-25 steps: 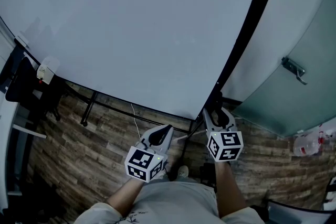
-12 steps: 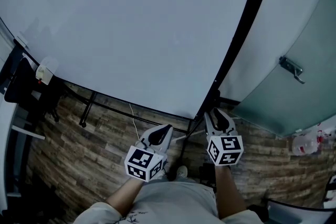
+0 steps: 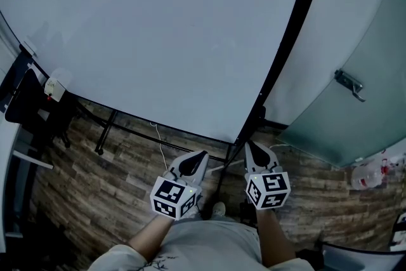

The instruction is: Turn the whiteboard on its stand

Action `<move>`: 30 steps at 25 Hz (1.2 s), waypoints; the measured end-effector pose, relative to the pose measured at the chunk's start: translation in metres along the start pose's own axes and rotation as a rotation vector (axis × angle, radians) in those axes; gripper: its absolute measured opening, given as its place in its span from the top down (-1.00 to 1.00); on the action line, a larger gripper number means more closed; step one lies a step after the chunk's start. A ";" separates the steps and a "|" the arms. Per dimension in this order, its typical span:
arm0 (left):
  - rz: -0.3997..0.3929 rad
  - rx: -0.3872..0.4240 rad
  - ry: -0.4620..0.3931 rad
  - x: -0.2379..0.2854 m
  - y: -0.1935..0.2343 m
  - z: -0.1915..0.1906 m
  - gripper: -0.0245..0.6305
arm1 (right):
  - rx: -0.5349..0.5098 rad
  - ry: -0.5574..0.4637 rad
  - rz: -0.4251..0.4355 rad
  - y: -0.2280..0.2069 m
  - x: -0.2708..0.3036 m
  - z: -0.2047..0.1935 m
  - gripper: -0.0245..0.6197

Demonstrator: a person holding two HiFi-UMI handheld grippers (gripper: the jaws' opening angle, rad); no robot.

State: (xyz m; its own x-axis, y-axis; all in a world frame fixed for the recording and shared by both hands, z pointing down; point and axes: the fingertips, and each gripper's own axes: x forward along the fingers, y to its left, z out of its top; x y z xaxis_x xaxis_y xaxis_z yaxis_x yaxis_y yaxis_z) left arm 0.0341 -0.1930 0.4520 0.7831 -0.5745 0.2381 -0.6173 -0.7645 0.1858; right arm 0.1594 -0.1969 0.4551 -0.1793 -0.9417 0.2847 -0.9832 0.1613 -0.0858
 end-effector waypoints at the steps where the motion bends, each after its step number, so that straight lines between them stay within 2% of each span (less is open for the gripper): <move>1: 0.002 0.000 -0.001 -0.002 0.000 0.000 0.89 | -0.003 0.002 0.014 0.005 -0.002 -0.001 0.89; 16: 0.031 0.004 0.020 -0.034 0.003 -0.016 0.89 | -0.022 0.036 0.095 0.066 -0.033 -0.016 0.90; 30: 0.043 0.018 0.017 -0.043 0.003 -0.015 0.89 | -0.021 0.045 0.120 0.082 -0.036 -0.019 0.90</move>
State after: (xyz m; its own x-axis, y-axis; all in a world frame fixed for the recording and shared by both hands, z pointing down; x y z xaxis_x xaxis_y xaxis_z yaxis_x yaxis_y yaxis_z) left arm -0.0025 -0.1661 0.4570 0.7545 -0.6020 0.2614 -0.6487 -0.7444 0.1582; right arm 0.0848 -0.1443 0.4558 -0.2971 -0.9011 0.3157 -0.9548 0.2792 -0.1017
